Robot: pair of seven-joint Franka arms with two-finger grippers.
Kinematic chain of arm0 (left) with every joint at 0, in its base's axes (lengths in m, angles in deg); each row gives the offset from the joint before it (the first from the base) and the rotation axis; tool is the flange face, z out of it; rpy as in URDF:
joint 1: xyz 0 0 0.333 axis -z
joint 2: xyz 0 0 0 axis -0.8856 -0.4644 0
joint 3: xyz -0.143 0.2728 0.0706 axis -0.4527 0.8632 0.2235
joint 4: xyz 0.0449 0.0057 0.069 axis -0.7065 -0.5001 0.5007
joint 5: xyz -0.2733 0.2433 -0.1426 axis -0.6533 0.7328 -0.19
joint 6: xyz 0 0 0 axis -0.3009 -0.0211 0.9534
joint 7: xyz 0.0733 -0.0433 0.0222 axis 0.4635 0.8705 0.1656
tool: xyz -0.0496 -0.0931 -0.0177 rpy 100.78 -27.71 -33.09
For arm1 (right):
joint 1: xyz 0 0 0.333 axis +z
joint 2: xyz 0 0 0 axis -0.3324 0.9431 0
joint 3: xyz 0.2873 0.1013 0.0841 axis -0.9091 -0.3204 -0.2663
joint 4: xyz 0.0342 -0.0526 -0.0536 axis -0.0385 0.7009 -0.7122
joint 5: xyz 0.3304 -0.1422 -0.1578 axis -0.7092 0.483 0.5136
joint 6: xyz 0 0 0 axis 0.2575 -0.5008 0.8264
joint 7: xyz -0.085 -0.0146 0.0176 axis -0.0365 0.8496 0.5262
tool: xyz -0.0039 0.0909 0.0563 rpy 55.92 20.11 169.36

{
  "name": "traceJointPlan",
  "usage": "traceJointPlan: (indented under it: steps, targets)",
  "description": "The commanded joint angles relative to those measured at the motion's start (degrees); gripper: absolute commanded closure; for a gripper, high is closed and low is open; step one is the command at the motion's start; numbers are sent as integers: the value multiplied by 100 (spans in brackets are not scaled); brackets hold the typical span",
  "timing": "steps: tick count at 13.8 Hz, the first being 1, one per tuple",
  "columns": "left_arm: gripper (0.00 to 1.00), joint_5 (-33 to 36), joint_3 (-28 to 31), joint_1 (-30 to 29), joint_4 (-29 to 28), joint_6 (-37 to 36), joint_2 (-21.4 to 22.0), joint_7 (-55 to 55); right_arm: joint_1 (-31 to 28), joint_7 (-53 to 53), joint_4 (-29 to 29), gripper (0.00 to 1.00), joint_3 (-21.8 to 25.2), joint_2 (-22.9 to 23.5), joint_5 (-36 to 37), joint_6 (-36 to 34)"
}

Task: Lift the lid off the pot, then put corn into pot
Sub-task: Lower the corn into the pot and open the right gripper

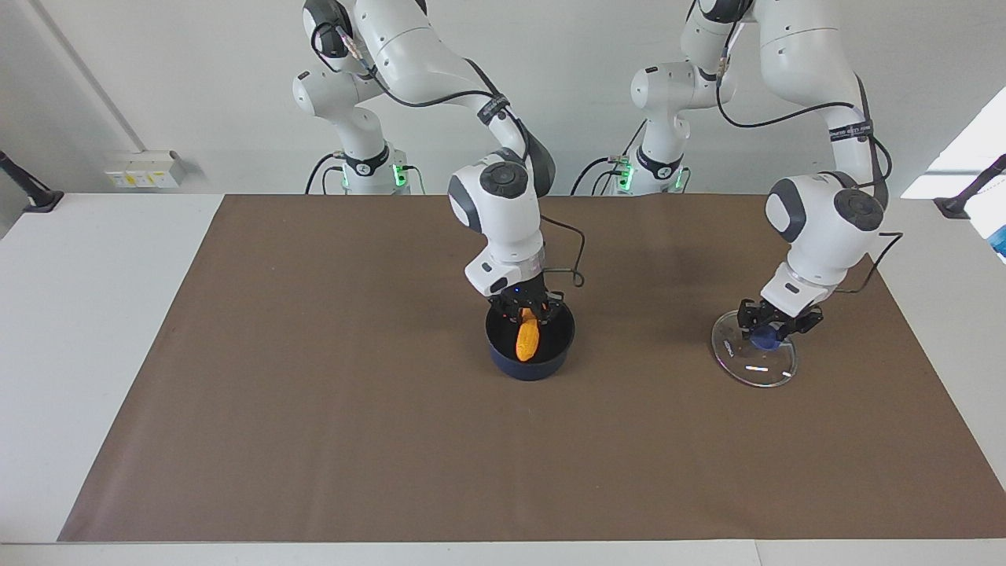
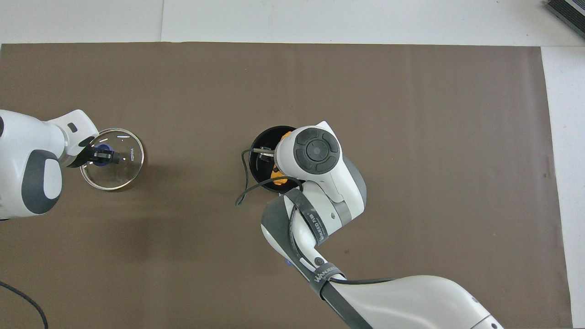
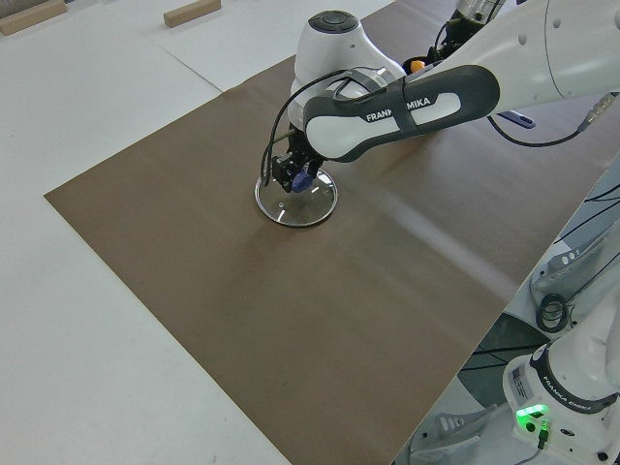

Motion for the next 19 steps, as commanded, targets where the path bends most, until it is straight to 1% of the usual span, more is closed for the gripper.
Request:
traceJointPlan:
  steps: [1,2,3,4,5,7,8,10,12,14,15,16,17,19]
  targets:
    - [0,-97,-12,6,-91,109,117,-76,-24,-173,-84,65,-42,87,-104,94]
    - [0,-97,-12,24,14,65,91,-41,-24,-304,-76,31,-42,87,-104,85]
    - [0,-97,-3,24,128,91,73,-49,-42,-349,-84,15,-42,87,-104,85]
    - [0,-88,-3,15,294,100,64,-110,-51,-349,-102,5,-42,87,-78,85]
    - [0,-88,-12,24,487,39,64,-102,-68,-349,-119,0,-42,78,-61,85]
    - [0,-79,-3,164,778,-145,108,-93,-77,-358,-128,0,-33,17,36,85]
    - [0,-62,-3,225,997,-381,134,-93,-86,-366,-128,0,10,-53,36,85]
    - [0,-27,-29,287,1585,-1109,161,-102,-252,-436,-85,0,98,-412,36,-99]
    - [0,35,-73,348,2323,-1978,170,-93,-603,-856,-93,0,99,-790,36,-659]
    - [0,166,-73,507,2921,-2770,196,-93,-1103,-1751,-85,0,99,-1177,36,-1274]
    - [0,210,-73,542,3115,-3087,274,-85,-1349,-2225,-93,0,99,-1344,45,-1556]
    - [0,254,-82,586,3196,-3334,371,-85,-1595,-2587,-102,0,99,-1467,45,-1759]
    - [0,255,-82,621,3205,-3545,563,-76,-1833,-2860,-102,0,99,-1590,45,-1944]
    - [0,202,-126,613,3179,-3941,1046,-76,-2316,-3317,-111,0,99,-1898,54,-2391]
